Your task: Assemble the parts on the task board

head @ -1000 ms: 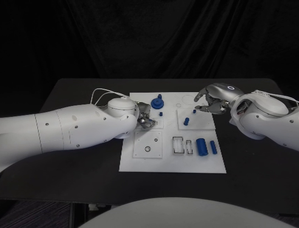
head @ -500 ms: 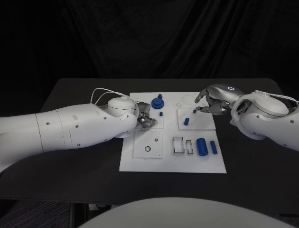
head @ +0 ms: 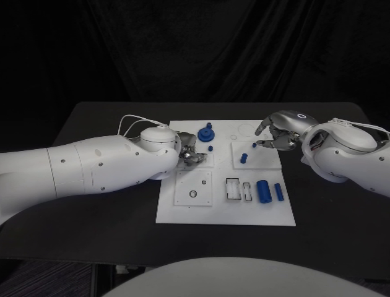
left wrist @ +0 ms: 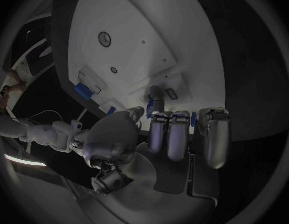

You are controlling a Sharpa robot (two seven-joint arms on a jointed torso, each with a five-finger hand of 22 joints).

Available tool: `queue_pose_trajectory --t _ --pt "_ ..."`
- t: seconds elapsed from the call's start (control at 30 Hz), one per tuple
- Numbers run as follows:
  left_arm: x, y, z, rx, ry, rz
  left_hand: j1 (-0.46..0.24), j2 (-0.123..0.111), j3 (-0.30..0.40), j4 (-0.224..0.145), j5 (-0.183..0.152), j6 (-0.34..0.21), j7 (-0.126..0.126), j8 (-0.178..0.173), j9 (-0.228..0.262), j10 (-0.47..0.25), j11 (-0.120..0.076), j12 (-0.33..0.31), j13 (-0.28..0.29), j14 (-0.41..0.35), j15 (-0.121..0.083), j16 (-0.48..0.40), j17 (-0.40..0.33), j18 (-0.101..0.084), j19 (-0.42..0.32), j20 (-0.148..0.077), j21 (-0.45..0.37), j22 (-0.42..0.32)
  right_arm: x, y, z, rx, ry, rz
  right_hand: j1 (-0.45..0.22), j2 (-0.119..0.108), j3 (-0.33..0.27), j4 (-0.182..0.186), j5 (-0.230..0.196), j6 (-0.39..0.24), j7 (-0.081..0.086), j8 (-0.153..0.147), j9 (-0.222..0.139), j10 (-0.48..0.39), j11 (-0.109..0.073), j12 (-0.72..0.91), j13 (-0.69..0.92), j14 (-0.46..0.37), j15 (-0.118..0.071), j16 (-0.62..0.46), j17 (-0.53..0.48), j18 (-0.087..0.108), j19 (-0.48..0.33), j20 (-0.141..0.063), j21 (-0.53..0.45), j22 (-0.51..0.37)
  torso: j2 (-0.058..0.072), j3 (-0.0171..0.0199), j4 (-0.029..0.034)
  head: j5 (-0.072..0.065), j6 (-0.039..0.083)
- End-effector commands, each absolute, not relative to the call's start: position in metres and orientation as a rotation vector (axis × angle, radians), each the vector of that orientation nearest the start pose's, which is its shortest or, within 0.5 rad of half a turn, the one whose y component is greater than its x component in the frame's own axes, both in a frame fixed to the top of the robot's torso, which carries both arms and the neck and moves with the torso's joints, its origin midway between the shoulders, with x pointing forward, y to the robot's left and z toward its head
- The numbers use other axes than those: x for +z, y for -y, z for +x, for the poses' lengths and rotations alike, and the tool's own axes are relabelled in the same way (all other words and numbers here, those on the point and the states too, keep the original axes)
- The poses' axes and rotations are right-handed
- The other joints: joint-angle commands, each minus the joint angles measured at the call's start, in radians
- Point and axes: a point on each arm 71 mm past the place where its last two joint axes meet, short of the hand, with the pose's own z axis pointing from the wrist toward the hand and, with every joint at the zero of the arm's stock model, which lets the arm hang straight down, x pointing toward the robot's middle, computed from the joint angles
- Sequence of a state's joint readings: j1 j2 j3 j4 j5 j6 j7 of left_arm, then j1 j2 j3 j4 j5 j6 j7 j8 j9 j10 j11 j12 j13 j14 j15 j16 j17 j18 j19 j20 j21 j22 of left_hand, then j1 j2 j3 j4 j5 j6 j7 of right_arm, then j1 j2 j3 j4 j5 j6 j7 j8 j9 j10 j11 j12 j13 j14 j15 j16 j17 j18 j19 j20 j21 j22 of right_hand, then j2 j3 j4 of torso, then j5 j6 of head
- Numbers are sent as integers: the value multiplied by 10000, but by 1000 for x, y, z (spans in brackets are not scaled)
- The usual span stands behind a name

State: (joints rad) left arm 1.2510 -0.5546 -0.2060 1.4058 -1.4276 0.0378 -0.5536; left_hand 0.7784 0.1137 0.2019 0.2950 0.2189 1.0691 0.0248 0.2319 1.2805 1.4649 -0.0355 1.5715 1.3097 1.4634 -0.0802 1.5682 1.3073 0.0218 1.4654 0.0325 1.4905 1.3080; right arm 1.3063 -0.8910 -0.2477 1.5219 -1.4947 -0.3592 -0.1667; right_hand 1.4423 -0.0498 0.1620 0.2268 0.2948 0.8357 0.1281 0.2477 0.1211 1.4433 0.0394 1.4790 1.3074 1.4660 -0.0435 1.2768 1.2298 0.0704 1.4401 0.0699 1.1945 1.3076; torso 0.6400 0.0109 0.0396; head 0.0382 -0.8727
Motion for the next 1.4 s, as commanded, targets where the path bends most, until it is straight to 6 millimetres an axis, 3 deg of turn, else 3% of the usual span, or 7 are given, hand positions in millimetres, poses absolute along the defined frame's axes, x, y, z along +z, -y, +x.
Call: queue_pose_trajectory --t 0.03,0.33,0.4,0.6,0.8,0.83,1.4 --pt "-256 -116 480 -2291 -21516 2702 -247 70 -199 4 -169 90 -9 -57 -3 1059 -53 -7 2611 1074 -51 26 2635 46 361 -34 -42 2084 -208 234 477 4490 -17350 -2066 109 1 39 -40 67 63 7 63 -15 -69 18 -53 979 331 84 -81 -20 150 -47 3 -57 907 -3 -1 4 -1 1" --pt "-256 -119 481 -2310 -21482 2635 -670 211 -717 0 -154 159 -11 -126 -44 1059 -53 -7 2611 1074 -51 26 2635 48 361 -35 -60 2094 -208 235 477 4470 -17347 -2035 109 1 39 -40 67 63 7 63 -15 -69 18 -53 979 331 84 -81 -20 150 -47 3 -57 907 -2 0 5 17 1" --pt "-256 -120 481 -2315 -21469 2613 -669 342 -802 -5 261 165 -11 -161 -60 1059 -53 -7 2611 1074 -51 26 2635 50 356 -35 -72 2095 -208 236 476 4468 -17348 -2031 109 1 39 -40 67 63 7 63 -15 -69 18 -53 979 331 84 -81 -20 150 -47 3 -57 907 -1 0 2 21 1" --pt "-256 -122 481 -2374 -21448 2602 -300 676 -861 -15 2215 78 17 -319 -97 1059 -29 -7 2611 1074 -28 26 2635 67 310 -19 -155 2087 -208 236 476 4452 -17362 -2020 109 1 39 -40 67 63 7 63 -15 -69 18 -53 979 331 84 -81 -20 150 -47 3 -57 907 -1 1 -2 37 1" --pt "-255 -121 481 -2559 -21376 2629 -101 686 -798 -28 2654 22 33 -368 -97 1059 -13 -7 2611 1074 -15 26 2635 75 289 -3 -191 2083 -208 236 476 4450 -17379 -2024 121 -14 53 -58 78 66 7 61 -26 -87 18 -68 960 318 84 -118 -58 156 -60 3 -94 893 4 0 6 41 1" --pt "-255 -121 481 -2598 -21359 2632 98 641 -709 -32 2995 -37 47 -403 -91 1059 -4 -7 2611 1074 1 26 2635 83 266 6 -224 2076 -208 236 476 4451 -17381 -2025 121 -14 53 -58 78 66 7 61 -26 -87 18 -68 960 318 84 -118 -58 156 -60 3 -94 893 7 0 10 38 1" --pt "-255 -121 482 -2901 -21217 2639 499 446 -566 -62 3287 -131 67 -458 -75 1059 20 -7 2611 1074 21 26 2635 93 234 29 -275 2072 -208 236 476 4411 -17407 -2011 122 -10 63 -60 81 74 7 63 -30 -107 18 -83 936 312 84 -133 -73 165 -75 3 -139 873 3 -4 0 49 1"
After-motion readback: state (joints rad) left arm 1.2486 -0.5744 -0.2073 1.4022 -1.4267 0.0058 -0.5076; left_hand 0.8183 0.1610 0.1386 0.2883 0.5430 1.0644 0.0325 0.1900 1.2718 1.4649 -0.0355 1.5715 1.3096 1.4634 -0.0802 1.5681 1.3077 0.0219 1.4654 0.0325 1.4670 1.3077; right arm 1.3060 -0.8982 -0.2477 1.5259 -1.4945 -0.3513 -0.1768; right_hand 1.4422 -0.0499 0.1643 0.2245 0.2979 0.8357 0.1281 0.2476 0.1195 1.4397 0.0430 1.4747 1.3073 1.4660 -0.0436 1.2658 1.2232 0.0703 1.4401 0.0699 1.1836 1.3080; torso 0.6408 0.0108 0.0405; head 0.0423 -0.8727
